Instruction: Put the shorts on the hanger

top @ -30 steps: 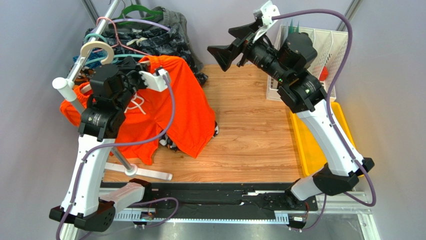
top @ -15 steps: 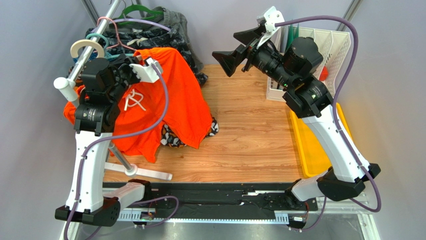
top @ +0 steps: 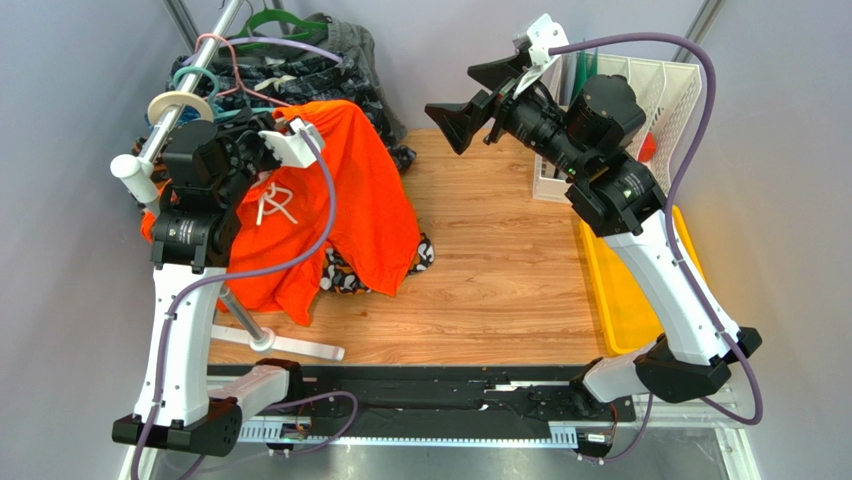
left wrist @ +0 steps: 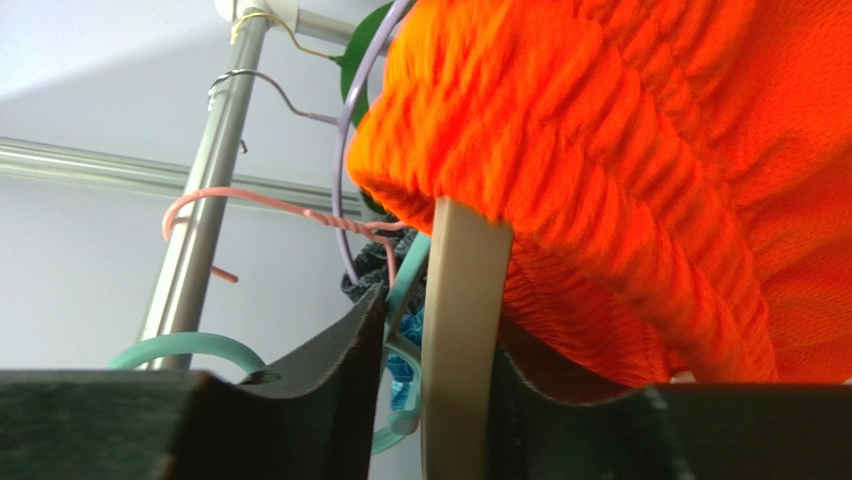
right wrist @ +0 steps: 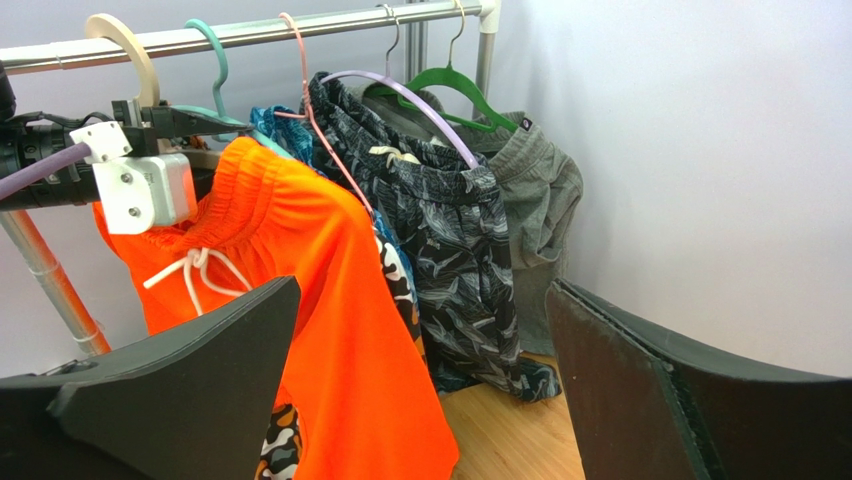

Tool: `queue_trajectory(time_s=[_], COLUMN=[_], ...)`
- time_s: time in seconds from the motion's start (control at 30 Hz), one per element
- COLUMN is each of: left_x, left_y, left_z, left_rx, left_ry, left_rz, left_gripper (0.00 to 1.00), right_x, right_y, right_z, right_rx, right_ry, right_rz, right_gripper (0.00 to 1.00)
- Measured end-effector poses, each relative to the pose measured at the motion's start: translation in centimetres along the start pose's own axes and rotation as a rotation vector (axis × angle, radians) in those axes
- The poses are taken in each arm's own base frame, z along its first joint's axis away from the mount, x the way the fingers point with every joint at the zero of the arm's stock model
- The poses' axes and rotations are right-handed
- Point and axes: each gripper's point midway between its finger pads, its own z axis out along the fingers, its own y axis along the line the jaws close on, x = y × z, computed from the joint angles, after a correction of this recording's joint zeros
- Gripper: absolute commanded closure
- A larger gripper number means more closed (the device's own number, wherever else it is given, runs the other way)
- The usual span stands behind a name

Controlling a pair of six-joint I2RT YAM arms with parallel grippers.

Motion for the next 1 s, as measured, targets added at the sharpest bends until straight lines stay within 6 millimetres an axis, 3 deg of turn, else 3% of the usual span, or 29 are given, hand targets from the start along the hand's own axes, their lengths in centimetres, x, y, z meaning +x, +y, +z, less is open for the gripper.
queue_trajectory(time_s=[0.1,0.2,0.27,1.0], left_x=[-0.3,-0.8,-1.0,-2.8], left_y=[-0.4,-0.9,-1.2,-3.2], left_z=[-0.3,-0.9,-1.4,-7.7], left_rx=[0.014,0.037,0.047,0.219], left_ry=[-0.022,-0.045,-0.057,-0.126], left_rz=[-0.003,-0.009,-0.011,0.04], left_gripper=[0.39,0.34,0.26,0.18], right_x=[0.2,0.5,0.5,0.6], right_y=[0.0,-0.1,-0.1,0.0], right_z=[0.0,0.0,0.0,0.1], right_rx=[0.0,0.002,0.002,-0.003], right_ry=[0.004,0.01,0.01,0.013], right_rz=[-0.002,-0.001,-0.001,0.0], right_gripper=[0.0,0.0,0.0,0.0])
